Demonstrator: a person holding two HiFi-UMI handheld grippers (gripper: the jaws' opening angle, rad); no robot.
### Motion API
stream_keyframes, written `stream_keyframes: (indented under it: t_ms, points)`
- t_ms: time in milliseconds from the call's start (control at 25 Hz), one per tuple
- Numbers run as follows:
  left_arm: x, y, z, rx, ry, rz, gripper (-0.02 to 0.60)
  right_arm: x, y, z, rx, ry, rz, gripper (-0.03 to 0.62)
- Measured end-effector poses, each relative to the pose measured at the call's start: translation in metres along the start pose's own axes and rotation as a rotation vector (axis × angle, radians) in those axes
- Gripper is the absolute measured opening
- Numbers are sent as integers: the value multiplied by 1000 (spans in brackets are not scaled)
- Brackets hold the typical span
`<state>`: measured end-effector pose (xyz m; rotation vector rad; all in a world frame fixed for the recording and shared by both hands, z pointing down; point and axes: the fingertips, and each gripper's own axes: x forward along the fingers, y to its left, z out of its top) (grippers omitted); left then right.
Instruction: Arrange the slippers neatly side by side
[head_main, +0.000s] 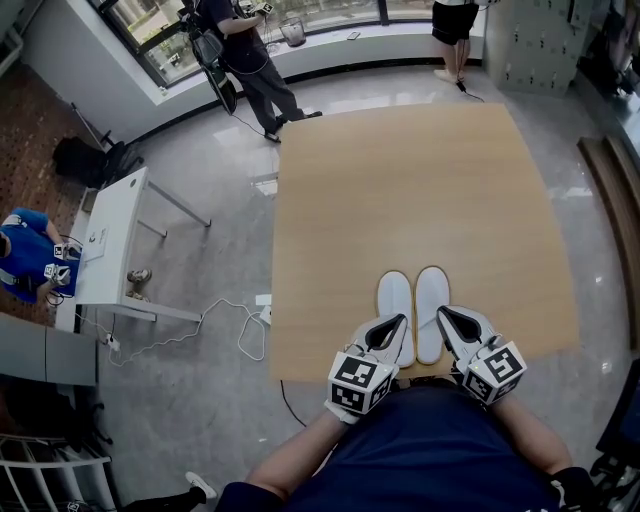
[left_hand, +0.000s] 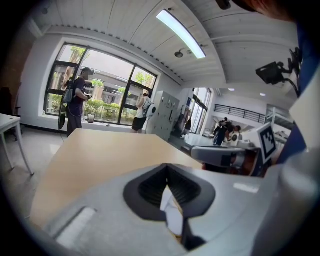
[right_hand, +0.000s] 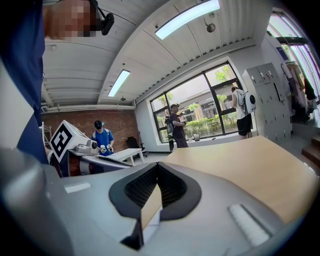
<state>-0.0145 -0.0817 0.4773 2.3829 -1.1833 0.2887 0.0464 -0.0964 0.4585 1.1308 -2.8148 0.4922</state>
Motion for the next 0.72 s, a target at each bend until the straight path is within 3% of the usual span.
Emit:
stream_keyframes:
  t_ms: [720]
  points:
    - [20,4,2,14,22,-13,5,9,-17,-2,-9,6,-18,11]
